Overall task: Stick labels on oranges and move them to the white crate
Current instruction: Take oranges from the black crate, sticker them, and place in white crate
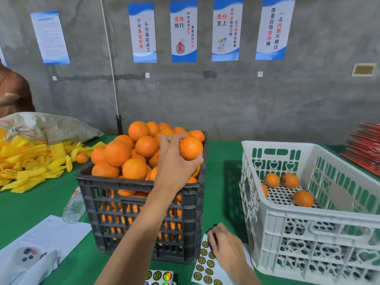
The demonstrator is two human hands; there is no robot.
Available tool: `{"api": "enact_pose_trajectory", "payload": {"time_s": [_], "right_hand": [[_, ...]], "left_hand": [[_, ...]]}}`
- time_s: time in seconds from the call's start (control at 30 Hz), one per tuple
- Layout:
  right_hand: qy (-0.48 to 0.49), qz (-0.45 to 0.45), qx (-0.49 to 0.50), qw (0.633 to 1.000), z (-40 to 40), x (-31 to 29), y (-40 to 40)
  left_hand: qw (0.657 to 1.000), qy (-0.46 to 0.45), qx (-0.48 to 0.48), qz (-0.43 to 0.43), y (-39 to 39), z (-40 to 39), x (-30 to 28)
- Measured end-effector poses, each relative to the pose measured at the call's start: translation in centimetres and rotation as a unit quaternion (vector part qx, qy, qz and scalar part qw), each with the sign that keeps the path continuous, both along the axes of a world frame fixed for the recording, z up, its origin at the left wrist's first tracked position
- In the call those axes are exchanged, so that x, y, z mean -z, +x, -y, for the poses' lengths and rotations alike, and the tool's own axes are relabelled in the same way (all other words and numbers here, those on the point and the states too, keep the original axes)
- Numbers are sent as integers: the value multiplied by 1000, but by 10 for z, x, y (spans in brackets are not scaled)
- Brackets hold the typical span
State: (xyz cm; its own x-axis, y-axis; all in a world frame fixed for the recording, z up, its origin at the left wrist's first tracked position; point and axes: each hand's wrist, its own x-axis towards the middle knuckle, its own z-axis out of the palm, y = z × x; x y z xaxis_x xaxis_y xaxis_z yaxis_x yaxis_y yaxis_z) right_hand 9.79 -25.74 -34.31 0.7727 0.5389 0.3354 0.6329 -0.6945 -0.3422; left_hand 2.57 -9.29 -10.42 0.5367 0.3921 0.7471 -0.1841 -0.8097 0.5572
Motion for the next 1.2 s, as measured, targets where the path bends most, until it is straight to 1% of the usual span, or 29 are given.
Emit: {"api": "enact_pose_trajectory", "payload": {"time_s": [0.2,0.4,0.63,0.8,0.97,1.0,1.03,1.1,1.17,1.2], "right_hand": [[34,-23,47,998,3,-9,-6],[46,-68,55,995,2,-11,-7],[65,-70,76,993,1,-12,-7],[100,-56,102,988,0,-7,1],[94,-87,142,981,-8,-15,7],[121,-95,136,979,-10,-22,6],[169,-101,116,974,-12,-36,5],[291,-97,74,949,-16,-78,0],[387,-44,48,920,-20,-134,-3],[416,-6,46,908,-23,-164,-4]], "left_hand": [[1000,-18,-5,-1,2,0,0],[1000,-19,-4,-4,-1,1,-2],[999,-26,-23,2,-1,2,-2],[999,-26,-27,-6,-1,2,-1],[998,-46,-30,-4,2,3,-1],[998,-51,-30,-1,2,3,0],[998,-58,-30,4,2,2,-1],[997,-70,-29,19,4,0,-2],[996,-75,-30,41,6,-1,-5],[995,-76,-29,51,7,-1,-8]]}}
